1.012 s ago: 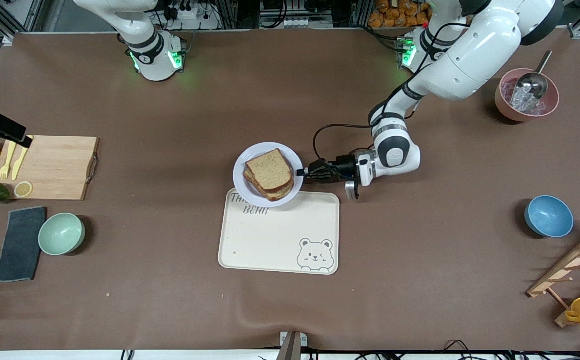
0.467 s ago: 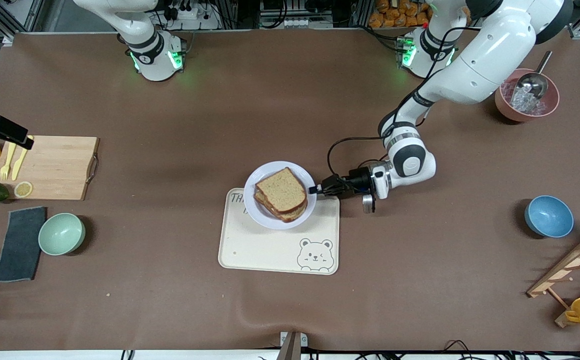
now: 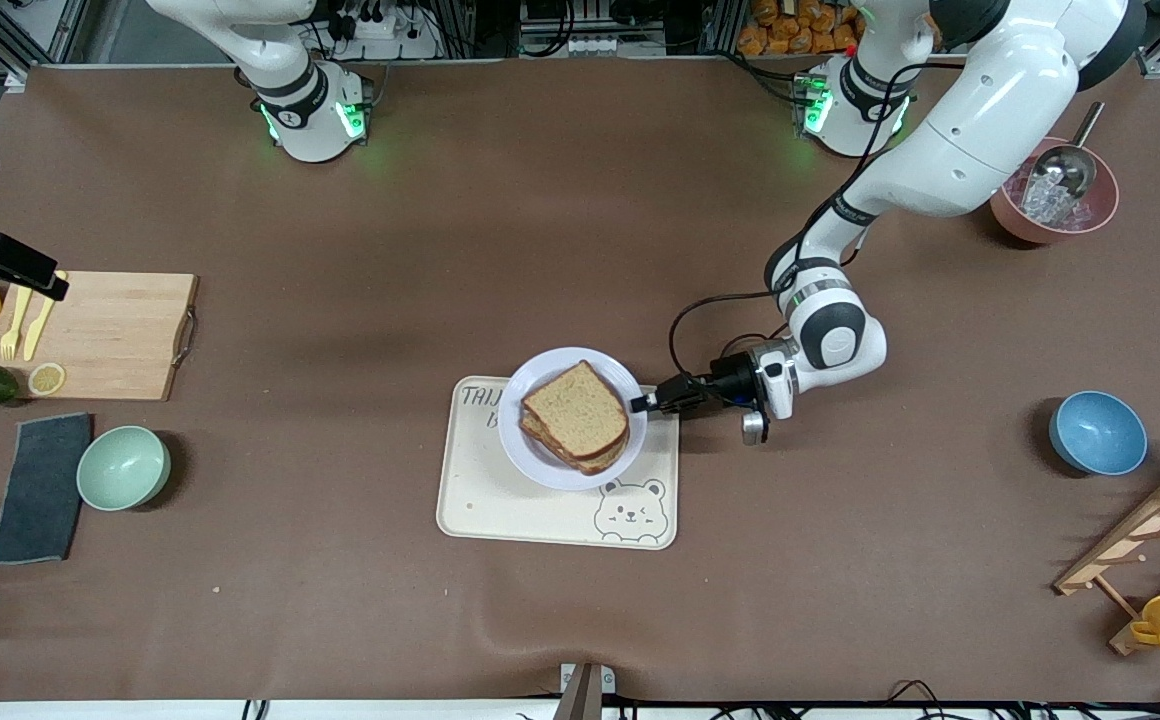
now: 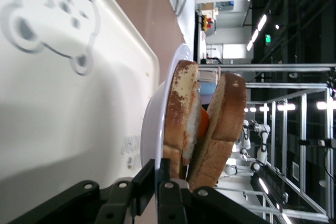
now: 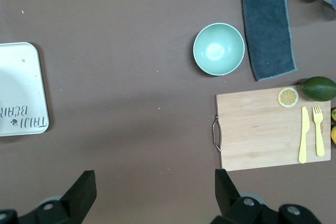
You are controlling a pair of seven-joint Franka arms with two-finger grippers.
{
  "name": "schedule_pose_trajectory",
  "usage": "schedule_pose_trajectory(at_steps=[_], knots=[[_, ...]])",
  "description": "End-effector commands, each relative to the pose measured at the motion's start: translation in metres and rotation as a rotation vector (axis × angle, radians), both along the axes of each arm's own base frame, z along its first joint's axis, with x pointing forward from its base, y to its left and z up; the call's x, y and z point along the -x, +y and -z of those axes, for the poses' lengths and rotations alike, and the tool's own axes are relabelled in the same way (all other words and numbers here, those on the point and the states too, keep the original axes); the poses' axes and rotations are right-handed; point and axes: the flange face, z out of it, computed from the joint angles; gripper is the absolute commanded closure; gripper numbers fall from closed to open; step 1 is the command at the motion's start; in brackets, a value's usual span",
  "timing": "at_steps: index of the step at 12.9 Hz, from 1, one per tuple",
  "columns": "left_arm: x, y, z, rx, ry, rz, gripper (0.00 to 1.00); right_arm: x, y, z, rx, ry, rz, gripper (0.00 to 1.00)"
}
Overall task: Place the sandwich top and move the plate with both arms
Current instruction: 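Slide the plate with the left gripper onto the bear tray, then open the left gripper and release the plate on the tray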
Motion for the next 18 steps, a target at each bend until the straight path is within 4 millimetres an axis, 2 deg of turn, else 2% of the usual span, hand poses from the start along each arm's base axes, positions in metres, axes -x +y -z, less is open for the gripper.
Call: schedule_pose_trajectory(at_steps=[1, 4, 8, 11, 13, 14, 15, 18], knots=[[-0.009, 0.012, 0.010, -0.021, 0.012, -0.029, 1.00, -0.003, -0.003, -0.003, 0.001, -0.006, 0.017, 0.00], [-0.008, 0.013, 0.015, -0.041, 0.018, -0.030, 1.00, -0.003, -0.003, -0.003, 0.001, -0.005, 0.017, 0.00], [-0.002, 0.006, 0.031, -0.067, 0.039, -0.028, 1.00, -0.003, -0.003, -0.003, 0.001, -0.005, 0.017, 0.00], [-0.006, 0.007, 0.032, -0.092, 0.034, -0.039, 1.00, -0.003, -0.003, -0.003, 0.001, -0.005, 0.017, 0.00], [-0.008, 0.009, 0.031, -0.090, 0.035, -0.044, 0.72, -0.003, -0.003, -0.003, 0.001, -0.006, 0.017, 0.00], [-0.008, 0.010, 0.030, -0.090, 0.034, -0.046, 0.48, -0.003, -0.003, -0.003, 0.001, -0.006, 0.017, 0.00], [-0.010, 0.013, 0.027, -0.091, 0.038, -0.054, 0.43, -0.003, -0.003, -0.002, 0.001, -0.005, 0.017, 0.00], [-0.013, 0.019, 0.022, -0.090, 0.056, -0.069, 0.45, -0.004, -0.003, -0.001, 0.000, -0.004, 0.017, 0.00]])
